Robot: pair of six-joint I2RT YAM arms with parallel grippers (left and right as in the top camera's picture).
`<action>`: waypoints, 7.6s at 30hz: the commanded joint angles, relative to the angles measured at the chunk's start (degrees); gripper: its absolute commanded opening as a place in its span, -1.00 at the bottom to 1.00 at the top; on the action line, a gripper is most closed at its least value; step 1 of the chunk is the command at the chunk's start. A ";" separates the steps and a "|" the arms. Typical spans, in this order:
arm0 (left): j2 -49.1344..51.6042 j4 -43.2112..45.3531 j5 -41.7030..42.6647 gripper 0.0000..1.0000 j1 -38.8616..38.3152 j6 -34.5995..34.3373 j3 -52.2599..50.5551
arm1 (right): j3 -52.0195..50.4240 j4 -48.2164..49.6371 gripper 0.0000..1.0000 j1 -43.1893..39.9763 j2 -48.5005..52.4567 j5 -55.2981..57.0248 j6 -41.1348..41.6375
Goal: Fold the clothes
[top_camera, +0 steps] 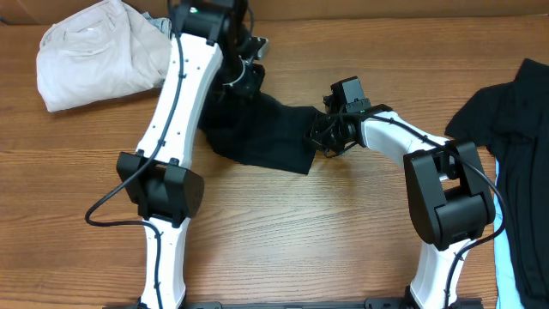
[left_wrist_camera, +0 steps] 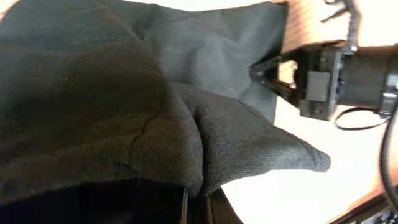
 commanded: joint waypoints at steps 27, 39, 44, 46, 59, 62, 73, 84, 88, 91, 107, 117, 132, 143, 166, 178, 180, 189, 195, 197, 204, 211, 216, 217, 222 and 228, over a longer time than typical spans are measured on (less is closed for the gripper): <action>0.39 25.66 6.60 -0.66 -15.43 -9.94 -15.17 | 3.50 -16.74 -0.72 -26.36 -36.70 -5.70 -5.07; -1.33 21.20 6.91 1.00 -13.75 -9.55 -0.44 | 3.45 -19.76 -0.11 -25.73 -37.86 -5.60 -8.57; -2.97 17.05 6.23 1.00 -6.40 -14.14 16.70 | 3.39 -23.17 -0.02 -20.44 -36.65 -2.86 -11.65; -3.17 15.54 6.23 1.00 -2.89 -14.91 21.75 | 3.39 -24.04 0.02 -16.63 -35.41 -0.22 -13.09; -2.51 5.49 1.68 1.00 10.21 -14.08 22.86 | 3.41 -15.50 0.77 9.75 -21.59 22.73 -29.55; -2.51 5.77 0.07 1.00 10.10 -13.49 20.98 | 3.41 -11.80 0.90 12.11 -18.51 26.14 -30.47; -2.51 6.19 0.11 0.99 10.10 -12.92 14.14 | 3.93 -6.51 -0.19 12.50 -11.96 34.64 -30.38; -2.51 6.80 0.11 1.00 10.10 -12.24 13.29 | 16.72 -14.88 -0.82 6.97 -13.09 32.59 -25.92; -2.51 6.75 0.09 1.00 10.10 -11.58 13.29 | 17.05 -15.37 -0.82 0.68 -12.70 27.17 -24.37; -2.51 6.80 0.09 0.99 10.10 -11.39 13.29 | 16.72 -16.11 -0.53 -4.37 -11.82 21.75 -24.39; -2.51 6.78 0.09 1.00 10.10 -10.34 13.22 | 16.70 -35.54 0.91 -4.02 -12.81 3.52 -22.38; -2.49 6.36 0.09 1.00 10.10 -10.29 12.52 | 4.04 -29.97 -0.59 7.15 -12.76 21.49 -12.28; -0.87 4.20 0.09 1.00 9.40 -6.56 11.72 | -0.74 -39.12 -0.92 -0.44 -15.72 22.29 -6.38; -0.55 6.19 0.35 0.99 5.46 -3.87 6.43 | 3.39 -41.75 1.00 -5.27 -18.32 18.38 -7.58; -0.46 26.10 -0.96 1.00 -16.48 15.58 -33.38 | 18.60 -45.88 0.96 -22.18 -22.99 17.40 -12.90; -0.46 28.22 -20.76 0.99 -6.54 6.29 -39.45 | 18.60 -45.11 0.96 -22.18 -22.99 17.40 -12.90; -0.46 28.22 -23.30 1.00 -3.67 6.38 -39.41 | 18.60 -45.09 0.96 -22.18 -22.99 17.40 -12.90; -0.48 22.05 -16.87 1.00 -0.39 8.20 -23.50 | 18.60 -43.74 0.96 -22.18 -22.99 17.53 -12.90; -0.46 22.51 -12.28 1.00 -3.85 1.49 -17.11 | 18.60 -43.82 0.96 -22.18 -22.99 17.55 -12.92; -0.26 23.56 -12.33 0.99 -4.61 -2.95 -18.56 | 18.60 -43.76 0.96 -22.18 -22.99 17.55 -12.94; 0.28 31.74 -17.27 1.00 -7.43 -15.58 -28.00 | 18.60 -43.58 0.97 -22.18 -22.99 17.55 -14.34; 0.28 35.34 -27.76 1.00 -7.54 -23.65 -33.64 | 18.38 -43.56 0.96 -22.18 -22.99 17.55 -14.64; 0.28 40.09 -29.16 1.00 -6.71 -23.63 -37.99 | 18.27 -43.58 0.97 -22.18 -22.99 17.57 -14.62; 0.28 40.72 -29.16 0.99 -6.62 -23.63 -38.53 | 18.27 -43.60 0.97 -22.18 -22.99 17.57 -14.64; 0.28 41.42 -29.46 0.11 -6.25 -23.39 -39.30 | 18.27 -43.45 0.97 -22.18 -22.99 17.59 -14.62; 0.28 41.42 -29.94 -0.92 -6.23 -21.55 -39.19 | 18.27 -43.15 0.97 -22.18 -22.99 17.68 -14.62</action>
